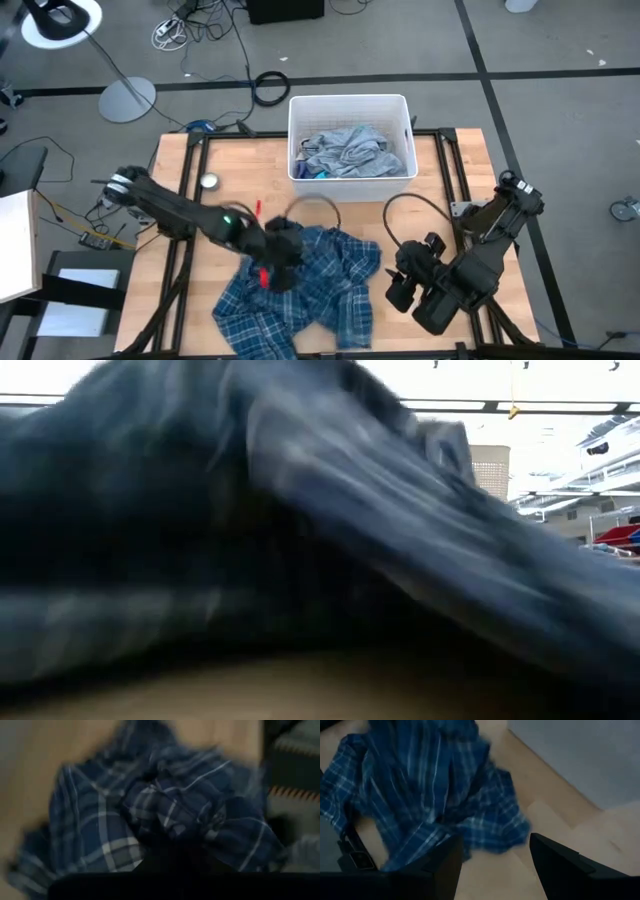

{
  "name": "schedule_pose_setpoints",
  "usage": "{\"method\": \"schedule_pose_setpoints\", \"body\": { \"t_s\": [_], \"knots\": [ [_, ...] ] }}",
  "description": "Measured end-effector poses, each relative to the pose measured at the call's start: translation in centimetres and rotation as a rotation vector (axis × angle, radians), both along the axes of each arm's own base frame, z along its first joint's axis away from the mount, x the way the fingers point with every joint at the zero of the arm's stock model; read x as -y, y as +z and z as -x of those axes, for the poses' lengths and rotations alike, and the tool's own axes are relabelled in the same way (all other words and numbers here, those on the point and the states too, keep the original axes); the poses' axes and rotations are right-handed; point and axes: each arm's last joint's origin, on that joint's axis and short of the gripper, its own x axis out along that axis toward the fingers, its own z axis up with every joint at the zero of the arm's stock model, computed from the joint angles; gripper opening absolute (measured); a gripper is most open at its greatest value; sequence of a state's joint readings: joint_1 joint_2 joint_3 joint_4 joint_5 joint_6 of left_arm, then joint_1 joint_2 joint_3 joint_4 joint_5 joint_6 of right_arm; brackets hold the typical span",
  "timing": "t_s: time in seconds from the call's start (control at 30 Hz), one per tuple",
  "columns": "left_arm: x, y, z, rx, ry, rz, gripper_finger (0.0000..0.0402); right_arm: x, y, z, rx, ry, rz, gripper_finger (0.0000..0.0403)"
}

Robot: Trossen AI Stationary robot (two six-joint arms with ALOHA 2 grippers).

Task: Sort clothes
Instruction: Put the blue long sleeve polo into the white laundry bin

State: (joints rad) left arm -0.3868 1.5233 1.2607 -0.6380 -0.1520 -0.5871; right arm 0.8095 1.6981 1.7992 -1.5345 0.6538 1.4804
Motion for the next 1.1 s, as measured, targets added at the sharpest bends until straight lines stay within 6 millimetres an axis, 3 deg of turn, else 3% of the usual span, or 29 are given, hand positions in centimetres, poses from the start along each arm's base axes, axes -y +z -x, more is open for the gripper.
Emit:
{"method": "schedule_pose_setpoints", "body": {
  "t_s": [0.17,0.37,0.53,0.7,0.93,1.1],
  "knots": [
    [-1.7,7.8,0.2,0.173,0.039,-0.028,0.0003,-1.3,-3.5,0.2,0.031,-0.032,-0.037,0.0230],
    [-3.7,14.1,0.2,0.368,0.083,-0.014,0.0001,-2.7,-8.7,-0.4,0.103,-0.042,-0.136,0.0230],
    [-5.8,17.6,0.2,0.512,0.133,-0.034,0.0001,-3.5,-13.4,-0.8,0.209,-0.039,-0.280,0.0230],
    [-8.7,21.1,0.1,0.725,0.212,-0.072,0.0000,-2.7,-16.7,-0.2,0.290,-0.071,-0.364,0.0229],
    [-13.1,25.4,-0.3,1.068,0.376,-0.200,0.0000,-0.4,-18.3,2.0,0.361,-0.066,-0.395,0.0229],
    [-16.2,27.1,-1.0,1.284,0.503,-0.310,0.0000,2.4,-18.8,4.1,0.370,-0.060,-0.368,0.0229]
  ]
}}
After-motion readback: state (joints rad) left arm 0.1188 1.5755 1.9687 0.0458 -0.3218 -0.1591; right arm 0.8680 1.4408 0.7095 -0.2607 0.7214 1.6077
